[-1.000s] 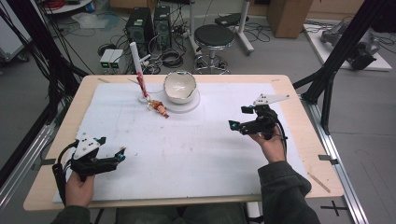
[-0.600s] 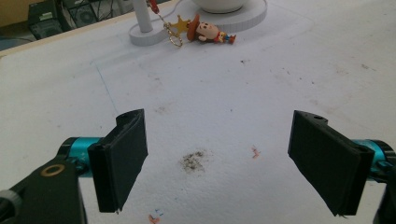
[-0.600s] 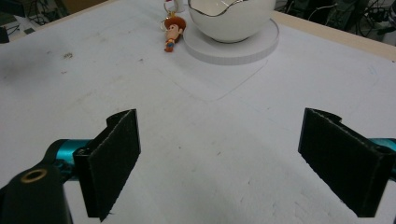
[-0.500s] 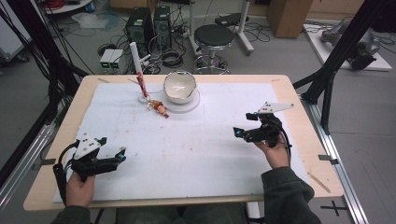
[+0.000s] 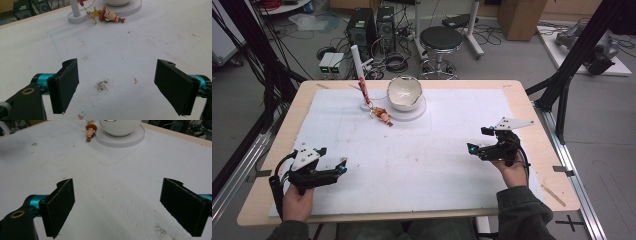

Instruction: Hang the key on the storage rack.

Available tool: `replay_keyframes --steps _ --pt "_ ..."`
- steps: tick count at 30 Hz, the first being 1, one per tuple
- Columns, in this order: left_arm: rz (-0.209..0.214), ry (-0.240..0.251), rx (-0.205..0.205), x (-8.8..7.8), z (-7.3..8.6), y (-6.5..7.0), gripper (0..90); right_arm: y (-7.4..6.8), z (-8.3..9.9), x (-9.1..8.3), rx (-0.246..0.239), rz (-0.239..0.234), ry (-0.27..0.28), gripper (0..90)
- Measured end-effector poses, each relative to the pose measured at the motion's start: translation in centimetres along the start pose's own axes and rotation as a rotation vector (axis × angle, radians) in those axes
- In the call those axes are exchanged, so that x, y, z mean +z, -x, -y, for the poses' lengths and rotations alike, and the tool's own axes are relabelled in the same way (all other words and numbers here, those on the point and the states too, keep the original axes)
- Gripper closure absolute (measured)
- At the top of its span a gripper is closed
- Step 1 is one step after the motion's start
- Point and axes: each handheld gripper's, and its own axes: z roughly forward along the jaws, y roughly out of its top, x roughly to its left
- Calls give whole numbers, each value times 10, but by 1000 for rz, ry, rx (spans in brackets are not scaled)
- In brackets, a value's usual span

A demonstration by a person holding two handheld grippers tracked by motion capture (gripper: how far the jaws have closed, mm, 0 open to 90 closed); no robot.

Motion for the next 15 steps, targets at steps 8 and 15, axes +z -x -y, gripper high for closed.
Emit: replay_keyframes --steps 8,15 --pt "10 -2 8 -1 0 1 201 -1 10 -9 1 17 5 118" --pt "21 4 7 -1 0 2 201 -2 23 -17 15 30 -2 116"
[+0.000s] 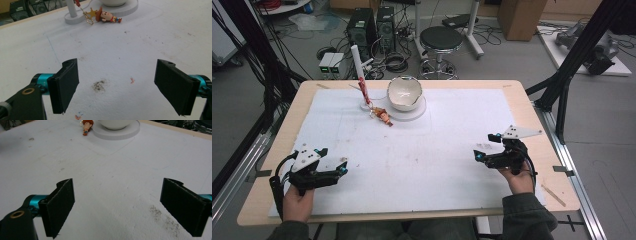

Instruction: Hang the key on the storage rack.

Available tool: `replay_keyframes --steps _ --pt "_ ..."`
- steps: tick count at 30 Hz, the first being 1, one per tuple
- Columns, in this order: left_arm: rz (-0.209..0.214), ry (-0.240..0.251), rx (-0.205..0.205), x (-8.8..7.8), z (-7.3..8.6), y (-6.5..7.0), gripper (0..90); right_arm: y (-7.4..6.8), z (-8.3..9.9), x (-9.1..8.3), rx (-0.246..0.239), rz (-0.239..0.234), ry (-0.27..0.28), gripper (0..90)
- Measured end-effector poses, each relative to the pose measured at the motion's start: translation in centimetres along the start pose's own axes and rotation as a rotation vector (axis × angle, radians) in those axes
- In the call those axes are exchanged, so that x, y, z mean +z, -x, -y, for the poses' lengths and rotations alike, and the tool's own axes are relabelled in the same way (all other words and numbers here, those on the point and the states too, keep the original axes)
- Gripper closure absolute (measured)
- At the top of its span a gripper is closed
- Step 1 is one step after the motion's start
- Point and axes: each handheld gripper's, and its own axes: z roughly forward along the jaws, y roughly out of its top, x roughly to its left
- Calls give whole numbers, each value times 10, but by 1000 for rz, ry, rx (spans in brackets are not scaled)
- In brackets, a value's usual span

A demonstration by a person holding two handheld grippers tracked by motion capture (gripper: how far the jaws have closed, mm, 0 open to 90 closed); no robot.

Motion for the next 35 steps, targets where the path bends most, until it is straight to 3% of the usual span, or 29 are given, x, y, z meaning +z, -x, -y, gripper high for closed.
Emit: replay_keyframes --steps 18,25,35 --pt "19 -2 10 -2 1 2 201 -5 17 -19 8 26 20 116" --pt "22 -5 15 -2 2 1 201 -10 21 -18 3 12 11 116" --pt "28 -6 20 1 1 3 201 -6 23 -18 -16 20 21 116"
